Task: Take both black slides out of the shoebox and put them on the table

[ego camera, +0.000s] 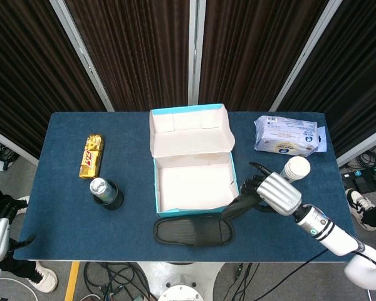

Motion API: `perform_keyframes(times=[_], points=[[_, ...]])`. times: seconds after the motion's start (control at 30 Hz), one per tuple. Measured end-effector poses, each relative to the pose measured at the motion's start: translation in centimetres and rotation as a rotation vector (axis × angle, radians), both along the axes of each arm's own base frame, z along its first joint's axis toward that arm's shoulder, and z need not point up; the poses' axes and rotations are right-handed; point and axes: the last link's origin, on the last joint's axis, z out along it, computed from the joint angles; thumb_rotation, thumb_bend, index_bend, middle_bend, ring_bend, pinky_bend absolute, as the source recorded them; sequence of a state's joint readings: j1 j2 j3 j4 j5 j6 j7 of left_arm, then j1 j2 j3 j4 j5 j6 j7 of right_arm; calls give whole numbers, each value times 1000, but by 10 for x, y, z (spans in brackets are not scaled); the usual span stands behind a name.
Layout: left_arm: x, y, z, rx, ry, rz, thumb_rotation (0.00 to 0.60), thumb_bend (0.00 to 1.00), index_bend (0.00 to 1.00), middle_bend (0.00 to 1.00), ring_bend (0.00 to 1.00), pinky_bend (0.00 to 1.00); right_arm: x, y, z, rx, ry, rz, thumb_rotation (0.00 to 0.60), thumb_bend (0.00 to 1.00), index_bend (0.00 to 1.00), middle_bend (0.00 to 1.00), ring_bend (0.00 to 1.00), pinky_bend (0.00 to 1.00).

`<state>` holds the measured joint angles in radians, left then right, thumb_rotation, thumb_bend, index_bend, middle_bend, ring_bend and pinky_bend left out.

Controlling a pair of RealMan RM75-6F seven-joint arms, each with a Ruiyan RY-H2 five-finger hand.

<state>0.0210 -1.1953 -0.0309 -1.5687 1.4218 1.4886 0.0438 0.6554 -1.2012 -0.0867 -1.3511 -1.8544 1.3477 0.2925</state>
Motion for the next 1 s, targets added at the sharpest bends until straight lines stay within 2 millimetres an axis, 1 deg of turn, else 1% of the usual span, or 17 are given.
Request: perform_keyframes(times=[0.23,0.37,0.43,0.5,0.6,0.67,0.7,0.73,0.77,0.8,0.83,0.87,0.9,1.0], points=[[5,-2,2,0,5,-5,600,0,280,192,106,88,-21,-3,-1,-36,48,91,600,237,791,608,484,167],[6,-3,2,2,7,-3,600,0,280,192,106,88,-31,-6,-5,-35,69,136,600,222,791,608,473,167],[6,-3,2,2,8,-1,600,0,280,192,106,88,-35,-7,-8,-33,82,155,600,216,787,601,454,167],[7,-4,2,1,8,-1,600,0,280,193,106,88,-40,-8,-10,-34,108,175,600,206,753,565,401,159],[8,-3,2,3,7,-4,600,0,280,192,106,88,-46,-12,-14,-42,160,190,600,193,608,446,269,106],[8,-3,2,4,6,-5,600,0,280,193,106,88,-49,-16,-17,-49,197,186,600,166,438,336,164,45],[8,-3,2,4,6,-4,600,0,280,193,106,88,-51,-17,-19,-53,214,183,600,151,369,296,128,25],[8,-3,2,3,5,-3,600,0,280,193,106,88,-52,-19,-21,-60,234,181,600,128,242,221,68,4],[8,-3,2,1,5,-3,600,0,280,193,106,88,-53,-20,-22,-66,248,178,600,112,153,168,38,0],[8,-3,1,1,4,-3,600,0,280,192,106,88,-53,-21,-23,-72,263,176,600,99,92,124,18,0],[8,-2,1,-1,3,-4,600,0,280,192,106,88,-54,-23,-24,-79,279,174,600,75,22,55,0,0],[8,-2,1,-1,3,-5,600,0,280,192,106,88,-54,-25,-26,-91,300,170,600,53,0,20,0,0],[8,-2,1,0,2,-6,600,0,280,193,106,88,-54,-26,-28,-99,317,166,600,36,0,3,0,0],[7,-2,2,3,1,-6,600,0,280,192,106,88,-52,-30,-34,-116,358,143,600,22,0,0,0,0]])
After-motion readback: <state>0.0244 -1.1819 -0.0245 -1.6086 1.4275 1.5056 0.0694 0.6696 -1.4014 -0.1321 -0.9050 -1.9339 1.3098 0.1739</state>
